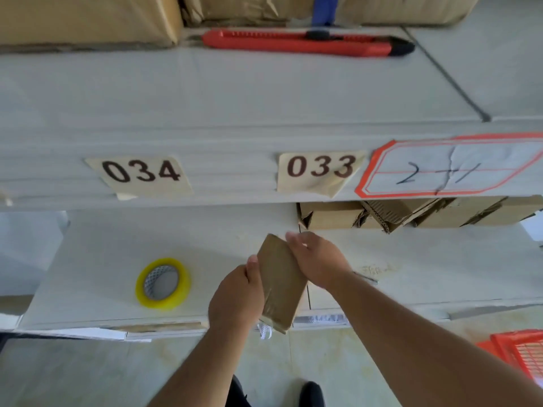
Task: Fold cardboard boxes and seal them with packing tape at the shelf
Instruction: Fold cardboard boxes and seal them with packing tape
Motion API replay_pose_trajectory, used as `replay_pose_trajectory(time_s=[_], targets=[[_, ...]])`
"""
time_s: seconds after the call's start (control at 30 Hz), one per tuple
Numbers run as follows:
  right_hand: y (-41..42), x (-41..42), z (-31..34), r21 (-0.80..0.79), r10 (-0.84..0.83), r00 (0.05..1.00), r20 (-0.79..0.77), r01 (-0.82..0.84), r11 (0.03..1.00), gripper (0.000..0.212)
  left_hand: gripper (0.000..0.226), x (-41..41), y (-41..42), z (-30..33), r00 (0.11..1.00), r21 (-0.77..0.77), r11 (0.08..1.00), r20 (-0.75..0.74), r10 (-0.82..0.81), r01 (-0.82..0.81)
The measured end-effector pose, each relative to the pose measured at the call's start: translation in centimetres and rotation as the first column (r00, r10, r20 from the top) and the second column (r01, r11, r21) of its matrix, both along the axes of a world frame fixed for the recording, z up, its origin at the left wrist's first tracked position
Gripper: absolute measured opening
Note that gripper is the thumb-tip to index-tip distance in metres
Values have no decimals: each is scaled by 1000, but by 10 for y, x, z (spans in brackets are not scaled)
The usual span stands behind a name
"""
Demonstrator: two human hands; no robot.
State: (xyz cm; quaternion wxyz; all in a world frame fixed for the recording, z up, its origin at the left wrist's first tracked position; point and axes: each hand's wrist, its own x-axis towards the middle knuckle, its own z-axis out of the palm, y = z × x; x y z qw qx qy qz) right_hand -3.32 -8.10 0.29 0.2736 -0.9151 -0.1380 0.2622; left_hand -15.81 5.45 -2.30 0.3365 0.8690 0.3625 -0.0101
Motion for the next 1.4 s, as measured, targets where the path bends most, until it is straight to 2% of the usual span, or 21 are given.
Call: replay_pose_trajectory(time_s=[0.03, 0.1, 0.17, 0.23, 0.3, 0.33, 0.4, 0.47, 0.53, 0.57, 0.6, 0.67, 0.73, 0.87, 1.0, 1.13, 1.23, 1.33, 1.4], targets=[[-9, -6, 1, 111, -44, 995, -88, 53, 992, 62, 77, -4, 1, 2, 999, 36, 999, -50, -7, 9], [-23, -24, 3, 228, -80, 971, -227, 132, 965, 47, 79, -13, 2, 4, 996, 33, 999, -92, 6, -3], [-27, -43, 6, 340, -92, 957, -275, 186, 922, 23, 74, -21, -3, 4, 999, 7, 999, -9, 35, -35], [-23, -58, 10, 422, -70, 990, -124, 117, 899, 19, 69, -28, -9, 0, 978, -35, 997, 197, 74, -68], [-18, -68, 7, 379, -8, 978, 207, -73, 922, 40, 61, -29, -12, -14, 915, -176, 976, 358, 187, -130], [-17, -71, 0, 304, 67, 926, 372, -190, 933, 46, 59, -27, -13, -25, 892, -277, 951, 382, 240, -138], [-17, -82, -31, 103, 259, 778, 572, -381, 919, 52, 65, -28, -14, -45, 885, -482, 862, 318, 340, -158], [-22, -95, -58, -113, 448, 679, 582, -477, 871, 58, 72, -31, -16, -56, 900, -595, 779, 203, 386, -199], [-24, -109, -73, -194, 516, 670, 534, -497, 846, 62, 65, -31, -16, -55, 934, -565, 805, 158, 320, -180], [-24, -113, -76, -184, 513, 681, 522, -498, 848, 63, 54, -26, -14, -51, 949, -508, 841, 129, 286, -185], [-23, -113, -77, -145, 489, 699, 521, -493, 858, 61, 53, -17, -12, -45, 966, -408, 894, 90, 242, -186], [-22, -106, -76, -10, 420, 769, 482, -474, 880, 54, 62, -1, -10, -40, 994, -201, 974, 4, 110, -107], [-24, -95, -75, 63, 377, 789, 484, -461, 885, 48, 73, 8, -12, -43, 998, -107, 993, -28, 55, -58], [-25, -90, -80, 6, 398, 734, 551, -480, 877, 46, 75, 6, -16, -50, 998, -37, 997, -8, 64, -65], [-20, -92, -80, -170, 432, 721, 541, -409, 896, 58, 71, 8, -14, -53, 997, -26, 996, 4, 81, -81], [-8, -83, -77, -226, 382, 789, 481, -309, 924, 69, 70, 7, -12, -58, 997, 3, 997, 37, 70, -71], [0, -56, -64, -313, 316, 896, 312, -218, 925, 78, 70, 4, -12, -61, 996, -2, 999, 67, 53, -53], [9, -21, -59, -402, 246, 930, 274, -122, 908, 88, 70, 4, -11, -61, 998, -14, 998, 13, 64, -64], [15, 1, -57, -400, 181, 955, 236, -74, 914, 95, 70, 5, -11, -60, 999, -1, 999, -19, 35, -35]])
